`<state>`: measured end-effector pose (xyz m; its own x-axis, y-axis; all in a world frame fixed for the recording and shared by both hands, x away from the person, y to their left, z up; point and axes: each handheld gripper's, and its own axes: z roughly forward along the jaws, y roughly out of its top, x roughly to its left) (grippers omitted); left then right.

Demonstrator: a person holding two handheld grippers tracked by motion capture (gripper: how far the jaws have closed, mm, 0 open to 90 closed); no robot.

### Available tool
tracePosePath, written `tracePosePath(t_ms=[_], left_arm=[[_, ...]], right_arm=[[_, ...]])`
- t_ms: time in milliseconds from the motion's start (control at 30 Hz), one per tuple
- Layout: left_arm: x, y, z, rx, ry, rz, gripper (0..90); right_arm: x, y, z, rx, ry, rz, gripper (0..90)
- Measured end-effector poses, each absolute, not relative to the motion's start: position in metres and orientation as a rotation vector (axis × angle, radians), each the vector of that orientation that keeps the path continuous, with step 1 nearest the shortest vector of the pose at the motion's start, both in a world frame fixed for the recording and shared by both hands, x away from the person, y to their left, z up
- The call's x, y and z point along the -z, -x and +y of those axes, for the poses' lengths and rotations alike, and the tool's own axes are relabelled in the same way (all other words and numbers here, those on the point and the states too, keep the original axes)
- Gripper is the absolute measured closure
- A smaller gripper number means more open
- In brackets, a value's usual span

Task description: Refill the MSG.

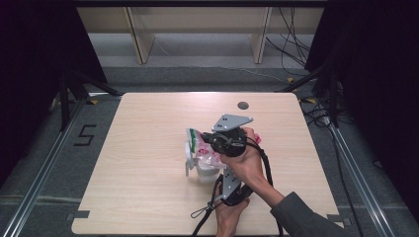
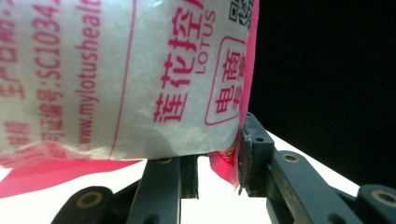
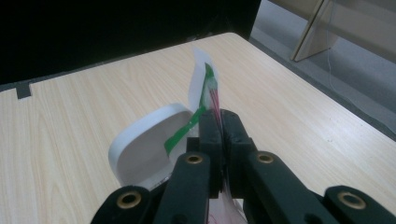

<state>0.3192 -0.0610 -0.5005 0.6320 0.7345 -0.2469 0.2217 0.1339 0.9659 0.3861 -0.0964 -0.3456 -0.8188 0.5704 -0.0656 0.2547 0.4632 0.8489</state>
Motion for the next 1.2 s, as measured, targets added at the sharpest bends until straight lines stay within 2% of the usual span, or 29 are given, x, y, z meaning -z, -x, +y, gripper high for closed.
tracePosePath(t_ms=[300,367,567,600,800,900,933,1033,1100,1200], left_arm=[[0.4997,-0.3187,-0.0644,-0.429,-1.386,0.867,71.9],[0.5003,-0.3194,-0.0607,-0.451,-1.435,0.866,71.9],[0.4998,-0.3192,-0.0603,-0.454,-1.442,0.863,71.9],[0.4996,-0.3189,-0.064,-0.428,-1.39,0.869,72.0],[0.4998,-0.319,-0.0608,-0.454,-1.436,0.861,71.9],[0.4996,-0.319,-0.0647,-0.422,-1.383,0.867,72.0],[0.5002,-0.3192,-0.0613,-0.449,-1.437,0.861,71.9],[0.4998,-0.3191,-0.061,-0.447,-1.435,0.859,71.9],[0.4994,-0.3183,-0.0644,-0.432,-1.384,0.87,71.9],[0.5,-0.3191,-0.0612,-0.452,-1.439,0.857,72.0]], right_arm=[[0.3449,-0.3871,-0.0978,-1.302,-0.699,2.36,89.4],[0.3446,-0.3886,-0.0983,-1.317,-0.672,2.343,89.4],[0.344,-0.3886,-0.0991,-1.313,-0.687,2.37,89.4],[0.3436,-0.3888,-0.0993,-1.322,-0.685,2.361,89.4],[0.3446,-0.3874,-0.098,-1.296,-0.689,2.36,89.4],[0.3436,-0.388,-0.0985,-1.312,-0.682,2.357,89.4],[0.3447,-0.3881,-0.098,-1.301,-0.67,2.36,89.4],[0.3457,-0.388,-0.0973,-1.283,-0.672,2.366,89.4],[0.3448,-0.3886,-0.0978,-1.307,-0.669,2.358,89.4],[0.3447,-0.3886,-0.0982,-1.311,-0.673,2.348,89.4]])
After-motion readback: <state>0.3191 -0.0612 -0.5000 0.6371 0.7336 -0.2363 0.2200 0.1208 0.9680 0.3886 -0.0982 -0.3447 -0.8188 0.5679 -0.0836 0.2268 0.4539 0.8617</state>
